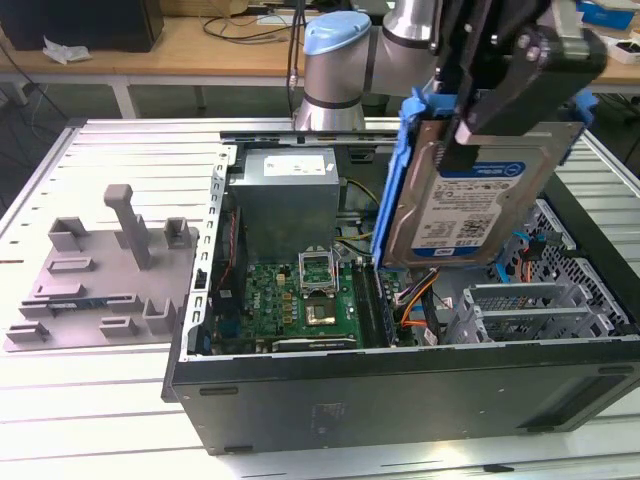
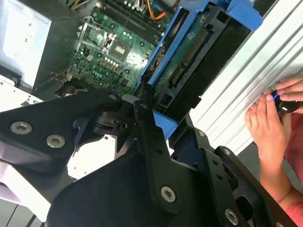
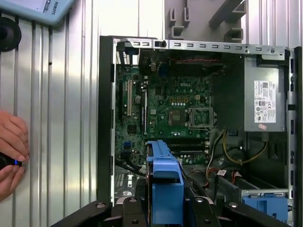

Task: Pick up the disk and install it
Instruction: 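Insert the disk into the insertion slot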

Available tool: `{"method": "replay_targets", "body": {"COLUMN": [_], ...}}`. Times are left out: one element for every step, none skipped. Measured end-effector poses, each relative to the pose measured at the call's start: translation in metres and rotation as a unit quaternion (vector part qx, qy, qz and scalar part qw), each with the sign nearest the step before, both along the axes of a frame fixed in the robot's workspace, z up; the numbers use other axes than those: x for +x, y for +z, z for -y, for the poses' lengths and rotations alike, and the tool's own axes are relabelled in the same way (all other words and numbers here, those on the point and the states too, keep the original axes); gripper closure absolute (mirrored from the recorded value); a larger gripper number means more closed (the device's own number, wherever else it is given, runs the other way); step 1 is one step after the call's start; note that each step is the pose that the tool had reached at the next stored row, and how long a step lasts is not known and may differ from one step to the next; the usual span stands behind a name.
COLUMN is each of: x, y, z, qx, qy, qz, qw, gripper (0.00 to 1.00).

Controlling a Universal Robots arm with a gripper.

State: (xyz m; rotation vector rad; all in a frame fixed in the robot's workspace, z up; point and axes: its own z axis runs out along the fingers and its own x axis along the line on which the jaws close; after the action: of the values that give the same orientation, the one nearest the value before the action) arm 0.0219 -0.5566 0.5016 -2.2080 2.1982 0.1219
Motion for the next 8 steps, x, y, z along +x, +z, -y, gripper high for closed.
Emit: {"method": "replay_targets", "body": {"x": [0.005, 0.01, 0.014, 0.018, 0.022, 0.026, 0.03, 0.034], "y": [0.0, 0.0, 0.0, 0.0, 0.0, 0.0, 0.0, 0.0], "z": [0.0011, 0.0021, 0.0029, 0.0035, 0.0042, 0.0047, 0.0052, 0.0056], "qx": [0.0, 0.0, 0.0, 0.0, 0.0, 0.0, 0.0, 0.0], "qy": [0.0, 0.0, 0.0, 0.0, 0.0, 0.0, 0.0, 0.0], "qz": [0.0, 0.0, 0.0, 0.0, 0.0, 0.0, -0.0001, -0.0001], "qw": [1.0, 1.0, 1.0, 1.0, 1.0, 1.0, 1.0, 1.0], "gripper": [0.63, 0.63, 0.63, 0.63, 0.63, 0.63, 0.63, 0.63]}}
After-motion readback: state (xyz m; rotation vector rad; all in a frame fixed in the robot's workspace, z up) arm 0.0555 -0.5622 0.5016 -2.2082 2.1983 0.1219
